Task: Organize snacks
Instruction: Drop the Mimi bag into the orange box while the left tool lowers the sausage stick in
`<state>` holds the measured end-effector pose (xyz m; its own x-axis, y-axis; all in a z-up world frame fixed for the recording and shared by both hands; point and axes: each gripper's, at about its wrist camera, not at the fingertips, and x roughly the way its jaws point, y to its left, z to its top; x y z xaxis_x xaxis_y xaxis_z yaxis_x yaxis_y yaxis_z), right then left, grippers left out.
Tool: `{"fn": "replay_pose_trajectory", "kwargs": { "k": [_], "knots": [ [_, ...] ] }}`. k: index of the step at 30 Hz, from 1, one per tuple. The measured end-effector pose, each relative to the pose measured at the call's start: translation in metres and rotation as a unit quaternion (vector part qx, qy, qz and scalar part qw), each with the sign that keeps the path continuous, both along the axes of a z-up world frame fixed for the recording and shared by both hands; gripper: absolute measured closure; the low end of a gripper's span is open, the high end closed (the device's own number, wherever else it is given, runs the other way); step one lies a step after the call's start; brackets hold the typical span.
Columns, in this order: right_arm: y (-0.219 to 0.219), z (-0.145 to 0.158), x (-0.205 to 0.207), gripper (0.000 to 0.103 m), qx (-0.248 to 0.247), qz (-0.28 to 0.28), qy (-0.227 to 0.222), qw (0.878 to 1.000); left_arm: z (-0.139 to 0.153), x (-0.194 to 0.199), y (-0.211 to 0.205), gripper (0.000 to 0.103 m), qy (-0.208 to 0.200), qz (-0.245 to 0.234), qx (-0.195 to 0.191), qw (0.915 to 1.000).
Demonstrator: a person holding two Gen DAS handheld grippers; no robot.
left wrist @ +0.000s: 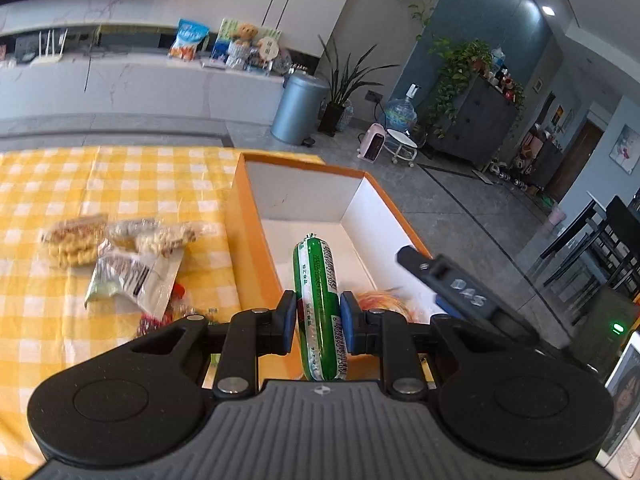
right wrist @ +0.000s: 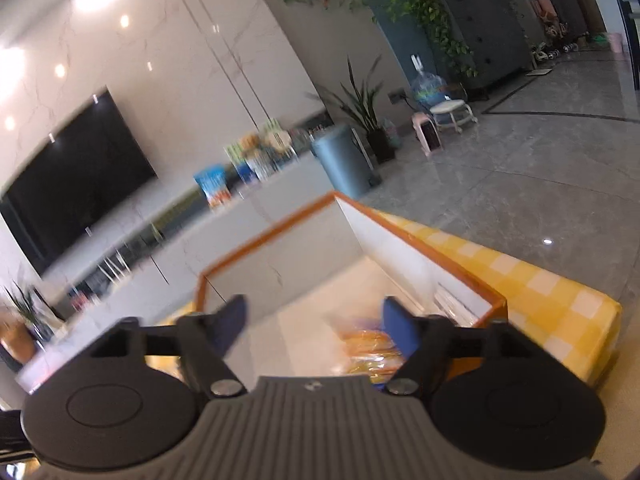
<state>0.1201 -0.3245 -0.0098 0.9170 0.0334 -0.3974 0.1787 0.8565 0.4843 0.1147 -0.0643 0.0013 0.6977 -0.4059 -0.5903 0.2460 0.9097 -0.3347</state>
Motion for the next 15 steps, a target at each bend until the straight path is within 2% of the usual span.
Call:
{"fn": "replay_pose_trajectory", "kwargs": {
  "k": [3,8,15],
  "knots": [
    [0.002,0.003,-0.008,0.018,-0.004,-0.012,-0.027,1.0,0.003,0.008,-0.009,0.077,-0.01,-0.007,0.004,0.9999],
    [0.002,0.005,-0.007,0.017,-0.001,-0.024,-0.028,0.999,0.0,0.032,-0.03,0.077,-0.012,-0.016,0.013,0.9997],
    [-0.009,0.002,-0.01,0.016,0.041,-0.03,-0.023,0.998,-0.018,0.054,-0.049,0.077,0.015,-0.018,0.015,0.9996]
  ]
}}
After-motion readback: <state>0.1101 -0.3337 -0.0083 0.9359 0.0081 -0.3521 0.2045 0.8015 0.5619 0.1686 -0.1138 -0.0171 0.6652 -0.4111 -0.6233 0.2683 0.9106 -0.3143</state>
